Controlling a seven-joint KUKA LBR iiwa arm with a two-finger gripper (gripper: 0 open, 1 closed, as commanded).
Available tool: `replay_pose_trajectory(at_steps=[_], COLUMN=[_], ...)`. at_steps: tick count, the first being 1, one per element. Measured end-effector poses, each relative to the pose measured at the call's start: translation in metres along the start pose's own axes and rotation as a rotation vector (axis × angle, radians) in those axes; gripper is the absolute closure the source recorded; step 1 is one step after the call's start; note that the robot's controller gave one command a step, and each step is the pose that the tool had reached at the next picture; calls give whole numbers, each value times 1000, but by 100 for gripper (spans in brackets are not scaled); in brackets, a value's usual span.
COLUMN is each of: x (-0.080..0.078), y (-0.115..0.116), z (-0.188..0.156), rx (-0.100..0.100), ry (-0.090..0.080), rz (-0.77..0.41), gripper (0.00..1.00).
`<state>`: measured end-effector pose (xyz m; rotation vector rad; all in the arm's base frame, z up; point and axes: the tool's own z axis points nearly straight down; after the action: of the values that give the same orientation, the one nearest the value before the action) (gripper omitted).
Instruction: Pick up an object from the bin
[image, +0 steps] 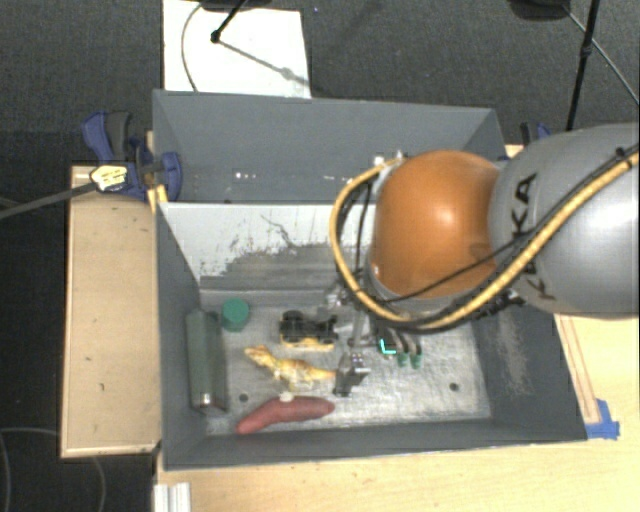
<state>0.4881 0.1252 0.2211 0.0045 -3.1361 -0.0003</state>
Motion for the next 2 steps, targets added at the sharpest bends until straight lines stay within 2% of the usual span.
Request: replay_pose_trajectory(at_steps=[1,2], x=[-2,-1], y=[-1,8], z=[-4,61], rx=[-1,-2], ry=[-8,-13], rz=[5,-13], gripper=[0,0])
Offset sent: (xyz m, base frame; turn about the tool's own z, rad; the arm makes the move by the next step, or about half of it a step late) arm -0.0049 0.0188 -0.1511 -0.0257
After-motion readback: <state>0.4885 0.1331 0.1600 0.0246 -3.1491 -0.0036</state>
